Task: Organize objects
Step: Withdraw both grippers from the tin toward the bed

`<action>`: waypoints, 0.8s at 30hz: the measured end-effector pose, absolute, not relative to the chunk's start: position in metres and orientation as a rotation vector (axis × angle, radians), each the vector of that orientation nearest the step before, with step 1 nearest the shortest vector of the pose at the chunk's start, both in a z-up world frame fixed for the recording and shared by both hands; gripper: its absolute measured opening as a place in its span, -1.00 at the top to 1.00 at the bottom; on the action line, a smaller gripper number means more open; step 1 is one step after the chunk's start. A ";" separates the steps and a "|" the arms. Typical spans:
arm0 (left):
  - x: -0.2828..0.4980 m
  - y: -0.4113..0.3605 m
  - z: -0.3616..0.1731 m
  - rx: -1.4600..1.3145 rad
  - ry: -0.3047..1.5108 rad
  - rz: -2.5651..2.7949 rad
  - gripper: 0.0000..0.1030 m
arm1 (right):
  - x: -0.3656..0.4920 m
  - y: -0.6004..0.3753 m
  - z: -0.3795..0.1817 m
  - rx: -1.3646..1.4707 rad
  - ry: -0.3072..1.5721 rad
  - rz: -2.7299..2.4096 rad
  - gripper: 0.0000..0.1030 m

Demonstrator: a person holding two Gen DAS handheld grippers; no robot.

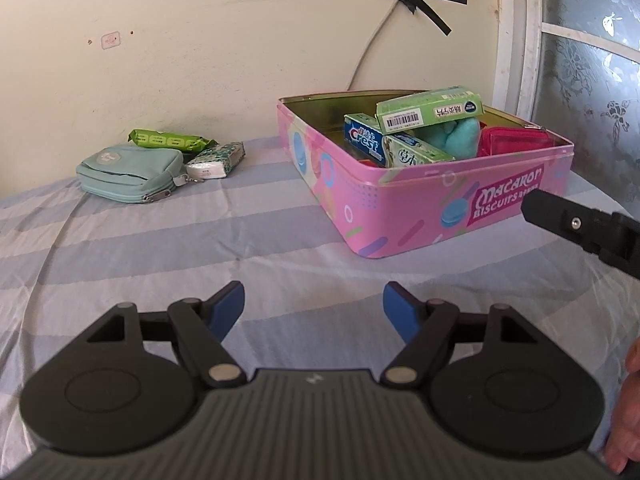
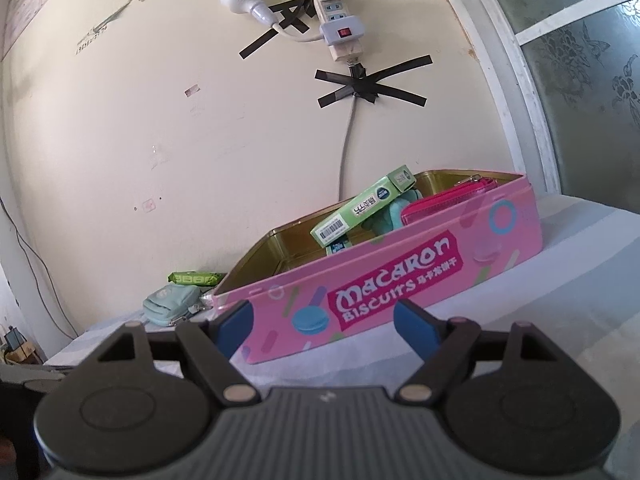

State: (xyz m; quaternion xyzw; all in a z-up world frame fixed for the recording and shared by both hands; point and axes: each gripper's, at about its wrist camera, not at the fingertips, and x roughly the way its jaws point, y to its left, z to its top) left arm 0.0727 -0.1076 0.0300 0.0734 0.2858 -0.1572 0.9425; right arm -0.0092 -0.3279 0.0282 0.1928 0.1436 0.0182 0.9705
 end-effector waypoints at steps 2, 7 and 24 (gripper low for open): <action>0.073 -0.108 0.030 0.150 0.582 -0.320 -0.52 | -0.010 -0.328 0.028 0.391 0.289 0.035 -0.56; 0.072 -0.108 0.029 0.152 0.579 -0.320 -0.55 | -0.011 -0.329 0.028 0.399 0.280 0.030 -0.57; 0.067 -0.110 0.032 0.158 0.553 -0.311 -0.68 | -0.013 -0.332 0.028 0.410 0.256 0.031 -0.63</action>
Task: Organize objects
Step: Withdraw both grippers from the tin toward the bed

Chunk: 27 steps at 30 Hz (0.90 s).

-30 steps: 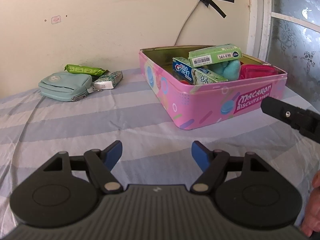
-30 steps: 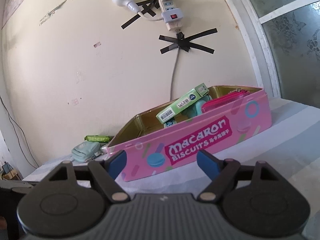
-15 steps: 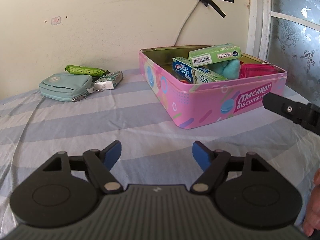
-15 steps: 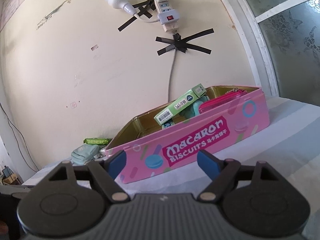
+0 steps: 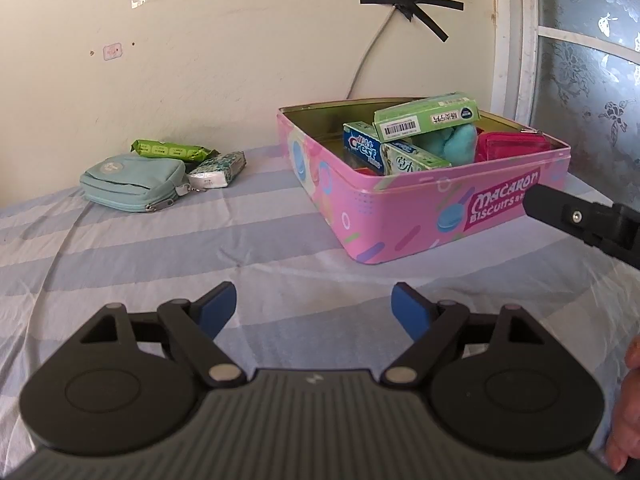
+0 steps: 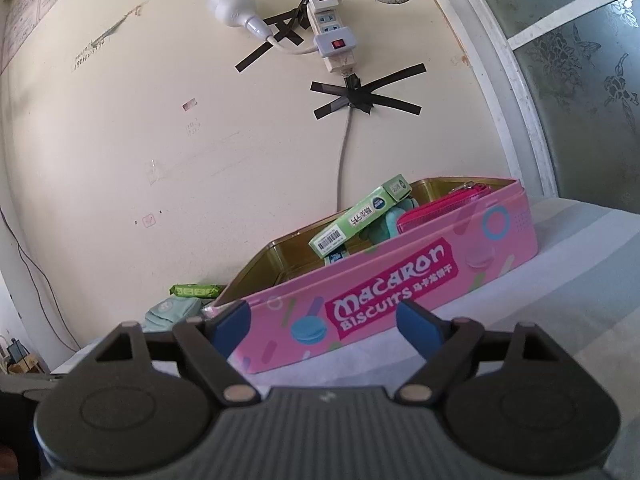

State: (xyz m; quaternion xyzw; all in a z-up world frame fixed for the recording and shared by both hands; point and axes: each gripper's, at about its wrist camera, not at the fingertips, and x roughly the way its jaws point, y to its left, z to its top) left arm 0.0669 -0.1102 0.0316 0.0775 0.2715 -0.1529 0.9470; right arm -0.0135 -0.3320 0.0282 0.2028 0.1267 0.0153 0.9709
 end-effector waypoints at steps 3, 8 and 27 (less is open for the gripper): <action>0.067 -0.108 0.032 0.152 0.552 -0.306 -0.68 | -0.012 -0.331 0.028 0.401 0.260 0.024 -0.63; 0.068 -0.099 0.034 0.140 0.543 -0.293 -0.68 | -0.012 -0.326 0.030 0.372 0.265 0.004 -0.63; 0.107 0.031 0.032 0.066 0.535 -0.036 -0.68 | 0.028 -0.203 0.065 0.086 0.309 0.310 -0.62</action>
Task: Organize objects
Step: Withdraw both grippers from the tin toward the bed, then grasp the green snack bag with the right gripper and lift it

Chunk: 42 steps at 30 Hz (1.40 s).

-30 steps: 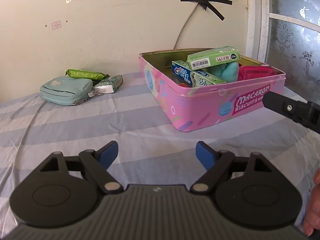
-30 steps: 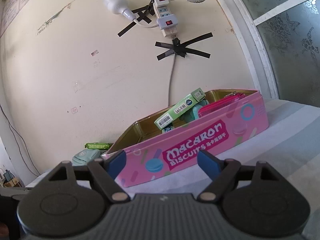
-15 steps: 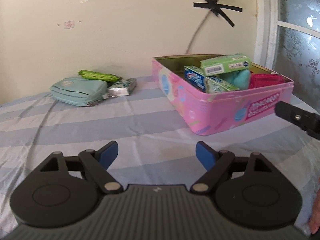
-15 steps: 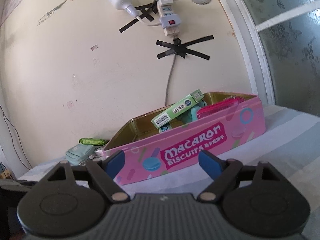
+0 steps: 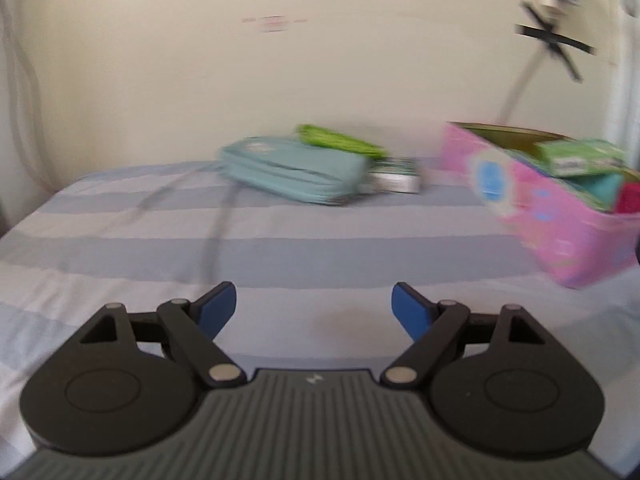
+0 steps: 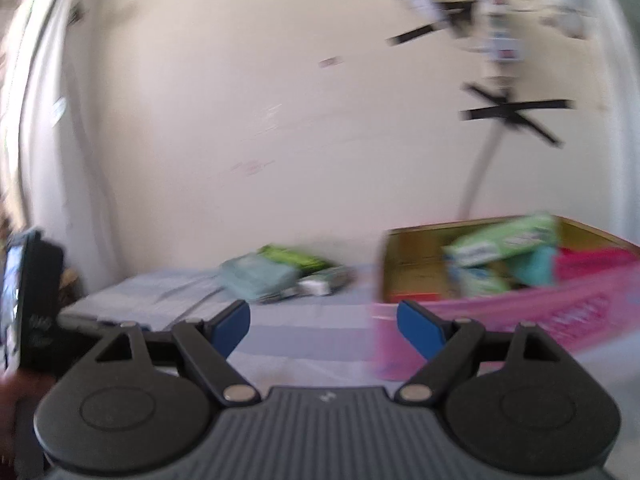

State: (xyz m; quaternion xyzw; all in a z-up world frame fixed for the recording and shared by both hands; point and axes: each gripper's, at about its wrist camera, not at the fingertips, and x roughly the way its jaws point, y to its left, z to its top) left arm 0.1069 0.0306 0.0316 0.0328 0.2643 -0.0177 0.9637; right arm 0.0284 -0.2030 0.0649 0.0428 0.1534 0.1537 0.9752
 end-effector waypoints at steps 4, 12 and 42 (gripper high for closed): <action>0.122 0.073 0.025 0.031 0.540 0.076 -0.68 | 0.067 -0.167 0.066 0.057 0.382 0.398 -0.62; 0.128 0.121 0.016 -0.209 0.553 0.112 -0.68 | 0.188 -0.103 0.059 0.090 0.492 0.407 -0.60; 0.128 0.126 0.014 -0.269 0.556 0.026 -0.75 | 0.340 -0.031 0.052 -0.211 0.456 0.148 0.51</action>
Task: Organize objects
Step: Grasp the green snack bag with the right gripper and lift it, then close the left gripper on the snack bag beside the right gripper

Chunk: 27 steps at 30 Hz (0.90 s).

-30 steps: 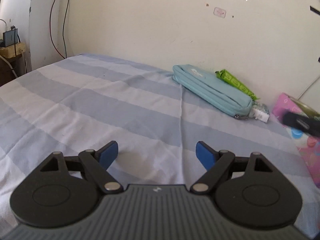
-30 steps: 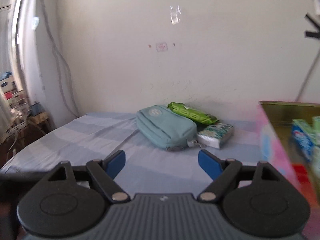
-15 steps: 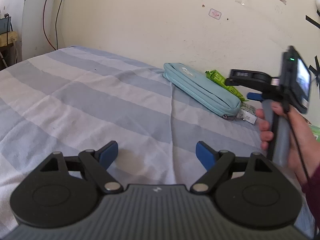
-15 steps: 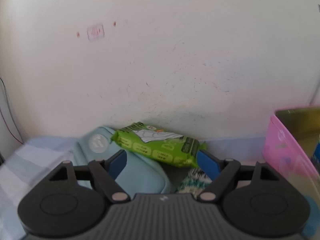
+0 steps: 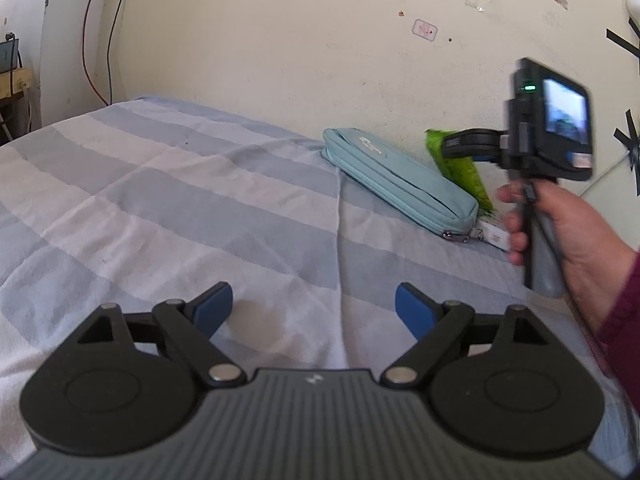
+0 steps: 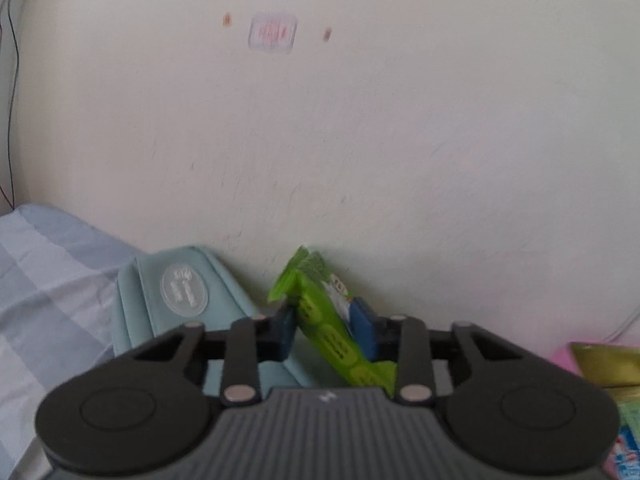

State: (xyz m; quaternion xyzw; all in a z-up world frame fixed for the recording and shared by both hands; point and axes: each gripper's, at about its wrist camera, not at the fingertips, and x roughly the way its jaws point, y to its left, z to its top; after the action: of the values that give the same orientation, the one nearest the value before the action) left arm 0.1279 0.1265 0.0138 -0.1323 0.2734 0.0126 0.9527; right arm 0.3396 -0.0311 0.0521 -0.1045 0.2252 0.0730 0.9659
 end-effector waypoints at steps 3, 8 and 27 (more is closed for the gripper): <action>0.126 0.130 0.014 -0.282 0.546 0.037 -0.75 | 0.299 -0.037 0.062 -0.249 0.379 0.169 0.55; 0.124 0.151 0.014 -0.398 0.531 0.092 -0.75 | 0.196 -0.050 0.069 -0.339 0.286 0.305 0.56; 0.076 0.163 0.022 -0.495 0.528 0.016 -0.75 | 0.020 -0.089 0.049 -0.336 0.409 0.713 -0.05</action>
State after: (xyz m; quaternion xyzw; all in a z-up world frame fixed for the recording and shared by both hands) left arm 0.0759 0.1632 0.0218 -0.2421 0.2582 0.0078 0.9352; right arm 0.0198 -0.0886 0.0488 -0.1627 0.1978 0.3448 0.9031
